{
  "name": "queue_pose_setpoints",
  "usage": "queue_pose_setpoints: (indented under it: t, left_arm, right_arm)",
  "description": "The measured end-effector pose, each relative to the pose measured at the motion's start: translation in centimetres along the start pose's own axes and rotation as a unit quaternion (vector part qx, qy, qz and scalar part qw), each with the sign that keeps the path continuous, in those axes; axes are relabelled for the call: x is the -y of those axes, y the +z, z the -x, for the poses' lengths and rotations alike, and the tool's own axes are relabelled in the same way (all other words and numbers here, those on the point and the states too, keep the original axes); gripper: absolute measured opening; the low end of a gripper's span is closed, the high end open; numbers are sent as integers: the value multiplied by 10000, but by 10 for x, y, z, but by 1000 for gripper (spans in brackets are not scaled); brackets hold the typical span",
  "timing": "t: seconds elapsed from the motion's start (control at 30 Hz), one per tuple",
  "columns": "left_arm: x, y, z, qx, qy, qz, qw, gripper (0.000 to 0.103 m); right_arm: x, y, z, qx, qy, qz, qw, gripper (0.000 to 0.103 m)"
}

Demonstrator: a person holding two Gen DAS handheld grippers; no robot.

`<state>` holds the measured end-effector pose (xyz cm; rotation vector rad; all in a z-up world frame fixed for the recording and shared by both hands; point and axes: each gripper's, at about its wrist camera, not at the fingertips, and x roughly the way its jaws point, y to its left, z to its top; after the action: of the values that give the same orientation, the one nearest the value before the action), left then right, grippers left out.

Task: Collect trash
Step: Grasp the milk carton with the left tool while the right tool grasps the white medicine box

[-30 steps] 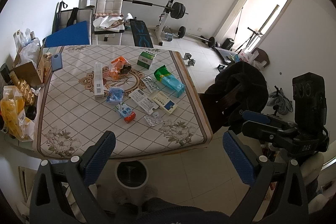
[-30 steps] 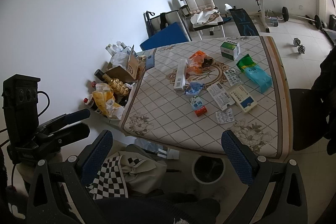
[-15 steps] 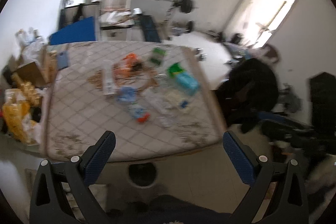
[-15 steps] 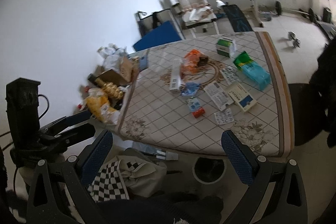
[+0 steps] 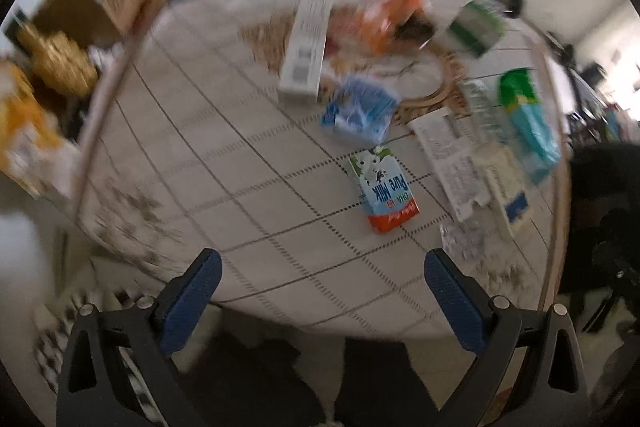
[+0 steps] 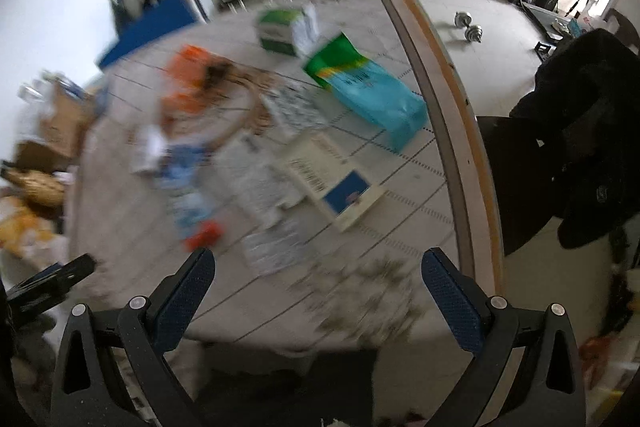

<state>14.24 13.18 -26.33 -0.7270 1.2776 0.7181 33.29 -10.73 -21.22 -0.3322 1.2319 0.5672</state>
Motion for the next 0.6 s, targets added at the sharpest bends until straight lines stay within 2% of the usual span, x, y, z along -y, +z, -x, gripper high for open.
queue_pose_setpoints:
  t: [0.2, 0.3, 0.43, 0.47, 0.5, 0.57, 0.6]
  left_arm:
    - [35, 29, -78, -691, 21, 793, 9945, 92]
    - [47, 37, -102, -891, 217, 956, 9912, 83]
    - [55, 41, -115, -1050, 381, 1112, 9875, 82]
    - [58, 42, -116, -1069, 422, 1125, 9870, 74]
    - [60, 42, -117, -1094, 446, 1129, 9866, 62]
    - [66, 43, -120, -1143, 434, 1137, 9860, 48]
    - [68, 43, -120, -1106, 474, 1106, 9865, 48]
  right_arm:
    - [6, 53, -117, -881, -49, 753, 9933, 103]
    - [-3, 60, -153, -1233, 81, 1214, 9849, 103]
    - [-15, 55, -179, -1538, 158, 1709, 9731, 103]
    - [-16, 55, -184, -1590, 157, 1769, 9712, 102]
    - [-15, 54, -187, -1634, 210, 1779, 9702, 96]
    - [-8, 56, -187, -1645, 331, 1648, 9719, 90]
    - [-3, 57, -184, -1603, 312, 1582, 9738, 84]
